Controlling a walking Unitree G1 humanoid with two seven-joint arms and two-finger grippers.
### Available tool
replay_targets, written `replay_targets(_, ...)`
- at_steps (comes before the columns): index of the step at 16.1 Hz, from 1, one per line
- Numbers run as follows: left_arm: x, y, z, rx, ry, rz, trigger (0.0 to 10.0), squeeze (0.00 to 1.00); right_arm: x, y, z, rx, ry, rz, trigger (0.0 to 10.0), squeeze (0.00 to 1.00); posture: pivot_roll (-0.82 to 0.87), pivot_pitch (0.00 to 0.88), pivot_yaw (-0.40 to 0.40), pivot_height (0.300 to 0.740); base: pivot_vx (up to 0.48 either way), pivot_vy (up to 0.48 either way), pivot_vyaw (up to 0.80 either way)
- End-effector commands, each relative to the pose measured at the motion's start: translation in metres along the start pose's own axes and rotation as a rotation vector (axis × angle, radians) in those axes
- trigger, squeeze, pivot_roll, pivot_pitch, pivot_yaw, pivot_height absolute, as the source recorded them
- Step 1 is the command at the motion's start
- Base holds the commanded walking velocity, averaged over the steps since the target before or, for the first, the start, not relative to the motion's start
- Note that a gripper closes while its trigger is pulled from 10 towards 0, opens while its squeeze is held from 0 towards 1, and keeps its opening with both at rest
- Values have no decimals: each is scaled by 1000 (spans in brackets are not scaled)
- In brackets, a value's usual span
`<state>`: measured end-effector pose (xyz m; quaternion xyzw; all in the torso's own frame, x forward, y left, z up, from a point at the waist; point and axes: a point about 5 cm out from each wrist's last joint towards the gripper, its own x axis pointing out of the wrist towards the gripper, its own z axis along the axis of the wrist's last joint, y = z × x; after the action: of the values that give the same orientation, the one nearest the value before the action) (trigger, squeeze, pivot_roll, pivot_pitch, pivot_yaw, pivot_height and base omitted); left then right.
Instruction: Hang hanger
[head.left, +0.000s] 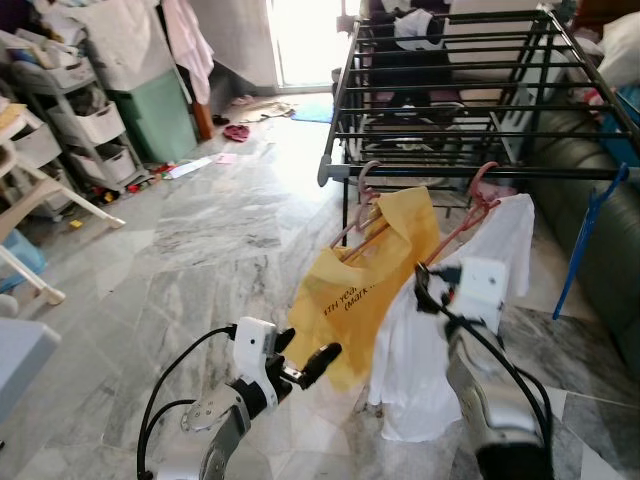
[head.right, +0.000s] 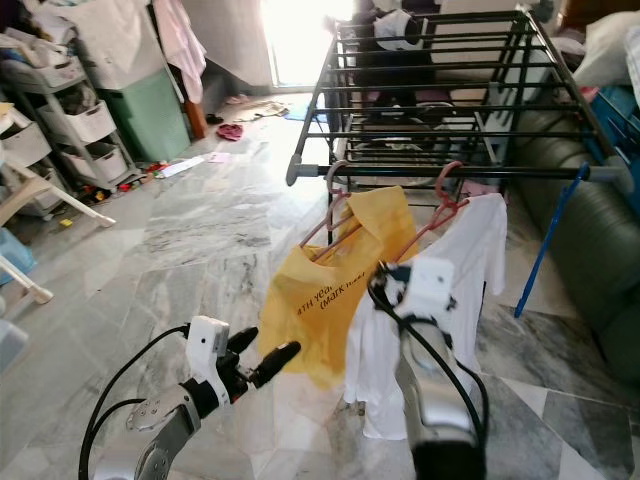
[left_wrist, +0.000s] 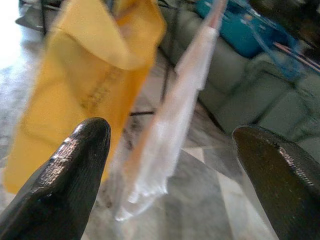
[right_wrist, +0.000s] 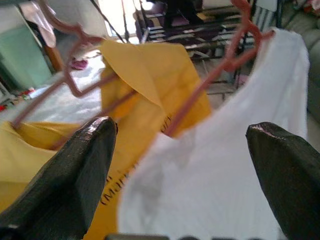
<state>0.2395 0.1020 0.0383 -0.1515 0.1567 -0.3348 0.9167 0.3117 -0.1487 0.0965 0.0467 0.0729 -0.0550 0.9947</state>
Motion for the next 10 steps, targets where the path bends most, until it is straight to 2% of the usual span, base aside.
replay_targets(1, -4, -2, 3, -6, 4, -38, 10000, 0, 5, 10, 2, 12, 28, 4, 10000, 0, -133, 22, 79, 740, 0, 0, 0)
replay_targets(2, -8, -4, 3, -9, 22, -68, 10000, 0, 8, 13, 2, 67, 52, -8, 10000, 0, -125, 33, 78, 740, 0, 0, 0)
replay_targets(4, -17, -8, 4, 2, 51, -122, 10000, 0, 24, 17, 11, 89, 77, -41, 10000, 0, -100, 62, 75, 740, 0, 0, 0)
replay_targets(6, -21, -8, 5, -2, 58, -115, 10000, 0, 32, 20, 15, 80, 98, -50, 10000, 0, -85, 76, 74, 740, 0, 0, 0)
replay_targets(9, -36, -8, 5, 2, 88, -100, 10000, 0, 58, 20, 36, 109, 117, -94, 10000, 0, -37, 111, 71, 740, 0, 0, 0)
replay_targets(10, -38, -8, 5, 0, 93, -100, 10000, 0, 60, 21, 36, 104, 132, -95, 10000, 0, -22, 120, 71, 740, 0, 0, 0)
